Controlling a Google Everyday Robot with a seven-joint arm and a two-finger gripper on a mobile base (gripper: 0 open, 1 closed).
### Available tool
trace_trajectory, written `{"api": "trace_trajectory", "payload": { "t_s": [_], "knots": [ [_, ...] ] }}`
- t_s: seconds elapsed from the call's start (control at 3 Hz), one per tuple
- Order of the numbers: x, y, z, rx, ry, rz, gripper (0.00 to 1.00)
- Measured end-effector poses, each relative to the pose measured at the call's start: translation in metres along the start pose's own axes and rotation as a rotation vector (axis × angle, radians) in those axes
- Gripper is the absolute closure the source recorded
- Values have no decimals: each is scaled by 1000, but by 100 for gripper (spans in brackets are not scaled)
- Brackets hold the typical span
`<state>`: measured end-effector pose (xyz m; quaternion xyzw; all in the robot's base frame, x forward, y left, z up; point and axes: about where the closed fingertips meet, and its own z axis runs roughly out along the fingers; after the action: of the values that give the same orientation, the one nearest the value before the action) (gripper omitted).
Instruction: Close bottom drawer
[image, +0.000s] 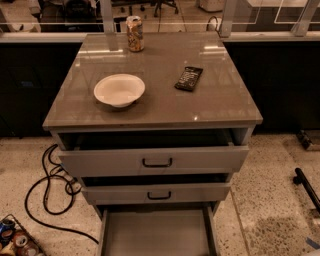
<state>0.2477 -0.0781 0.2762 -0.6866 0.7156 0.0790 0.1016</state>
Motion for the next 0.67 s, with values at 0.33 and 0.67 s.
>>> {"api": "trace_trajectory", "payload": {
  "t_s": [0.33,0.67],
  "knots": [
    [0,2,0,-3,-1,-1,100],
    [0,2,1,-3,-1,-1,100]
  ]
}}
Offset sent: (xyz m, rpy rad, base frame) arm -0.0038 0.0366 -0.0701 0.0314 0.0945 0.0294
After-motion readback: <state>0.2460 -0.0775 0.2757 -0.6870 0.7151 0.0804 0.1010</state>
